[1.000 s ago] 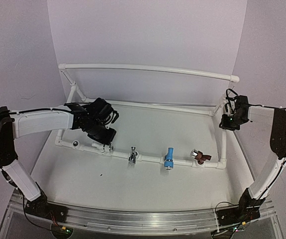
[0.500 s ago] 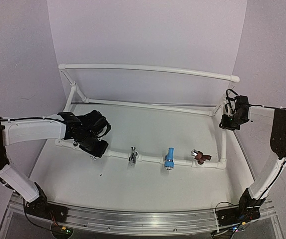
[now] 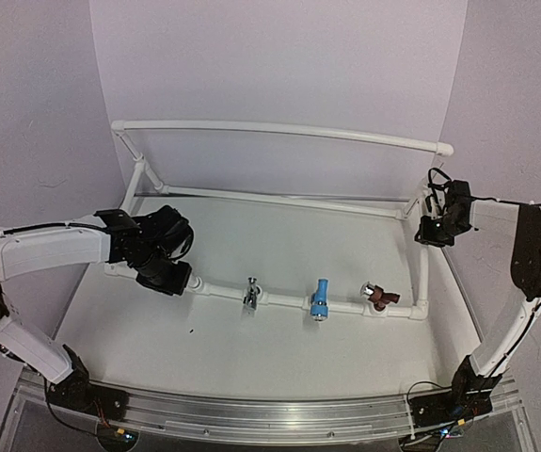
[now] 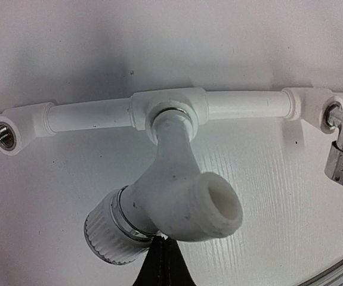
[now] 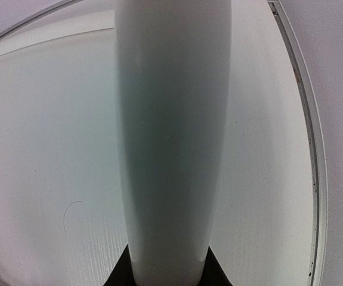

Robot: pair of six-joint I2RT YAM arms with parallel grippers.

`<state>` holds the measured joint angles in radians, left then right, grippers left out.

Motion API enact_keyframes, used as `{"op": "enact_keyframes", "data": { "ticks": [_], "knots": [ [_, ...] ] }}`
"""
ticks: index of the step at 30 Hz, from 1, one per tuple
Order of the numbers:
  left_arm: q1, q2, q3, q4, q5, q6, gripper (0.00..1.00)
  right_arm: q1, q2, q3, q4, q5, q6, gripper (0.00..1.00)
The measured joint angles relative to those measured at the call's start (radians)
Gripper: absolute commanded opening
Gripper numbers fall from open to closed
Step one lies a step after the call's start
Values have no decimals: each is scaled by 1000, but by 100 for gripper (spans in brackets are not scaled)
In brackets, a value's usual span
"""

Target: Install the water faucets

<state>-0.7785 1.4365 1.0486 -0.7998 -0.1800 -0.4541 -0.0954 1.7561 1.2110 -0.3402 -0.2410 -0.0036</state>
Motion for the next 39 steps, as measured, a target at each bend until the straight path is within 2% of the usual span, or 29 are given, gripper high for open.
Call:
{"op": "enact_keyframes", "data": {
  "ticks": [6, 21, 32, 39],
  "knots": [
    [85, -11, -10, 32, 33, 10, 0, -2, 0, 0, 0, -9, 1, 0],
    [117, -7, -61, 53, 54, 0, 0, -8, 0, 0, 0, -14, -5, 0],
    [126, -67, -122, 78, 53, -40, 0, -17, 0, 0, 0, -14, -12, 0],
    [127, 22, -65, 101, 20, -30, 0, -17, 0, 0, -1, -14, -13, 0]
  ]
}}
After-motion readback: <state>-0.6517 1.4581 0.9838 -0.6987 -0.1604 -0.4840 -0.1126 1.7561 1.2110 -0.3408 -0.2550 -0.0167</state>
